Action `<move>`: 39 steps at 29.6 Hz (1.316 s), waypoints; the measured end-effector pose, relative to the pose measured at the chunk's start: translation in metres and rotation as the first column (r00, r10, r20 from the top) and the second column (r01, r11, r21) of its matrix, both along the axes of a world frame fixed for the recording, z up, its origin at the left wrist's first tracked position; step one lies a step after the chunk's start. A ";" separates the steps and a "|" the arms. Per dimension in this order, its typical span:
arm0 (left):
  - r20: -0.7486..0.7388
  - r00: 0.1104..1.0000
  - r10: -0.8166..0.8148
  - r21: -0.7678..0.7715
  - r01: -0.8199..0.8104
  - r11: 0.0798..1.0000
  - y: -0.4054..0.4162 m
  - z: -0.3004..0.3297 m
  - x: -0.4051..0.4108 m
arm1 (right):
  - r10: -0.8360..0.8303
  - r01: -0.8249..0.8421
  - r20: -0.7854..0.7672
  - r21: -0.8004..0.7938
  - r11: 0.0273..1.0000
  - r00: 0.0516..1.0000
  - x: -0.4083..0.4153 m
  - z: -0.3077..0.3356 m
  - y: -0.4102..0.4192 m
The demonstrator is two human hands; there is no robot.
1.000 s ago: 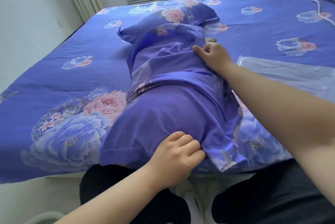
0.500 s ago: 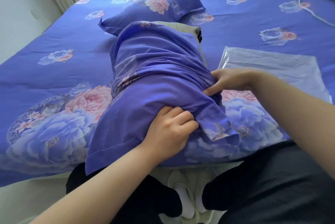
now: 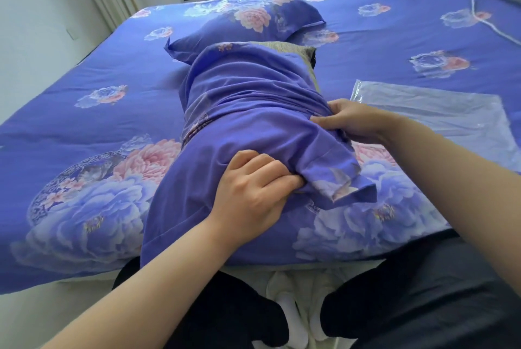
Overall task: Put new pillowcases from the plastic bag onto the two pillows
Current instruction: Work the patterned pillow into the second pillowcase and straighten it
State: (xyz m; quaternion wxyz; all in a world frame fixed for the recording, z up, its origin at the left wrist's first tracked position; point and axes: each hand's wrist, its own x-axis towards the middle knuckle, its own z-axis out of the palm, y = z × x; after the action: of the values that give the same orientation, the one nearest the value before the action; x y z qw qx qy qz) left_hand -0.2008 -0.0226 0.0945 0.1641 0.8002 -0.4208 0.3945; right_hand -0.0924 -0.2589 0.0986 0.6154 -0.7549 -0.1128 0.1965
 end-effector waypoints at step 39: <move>-0.805 0.479 0.350 0.128 -0.436 0.891 0.013 -0.033 0.097 | -0.463 0.434 -0.269 -0.164 0.886 0.844 -0.036 -0.036 0.019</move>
State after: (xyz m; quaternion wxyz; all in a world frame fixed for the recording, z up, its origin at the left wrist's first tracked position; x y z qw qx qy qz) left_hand -0.1037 -0.0096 0.0618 0.2801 0.9557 -0.0850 0.0311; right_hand -0.1288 -0.2395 0.0629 0.6168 -0.7503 0.1714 0.1649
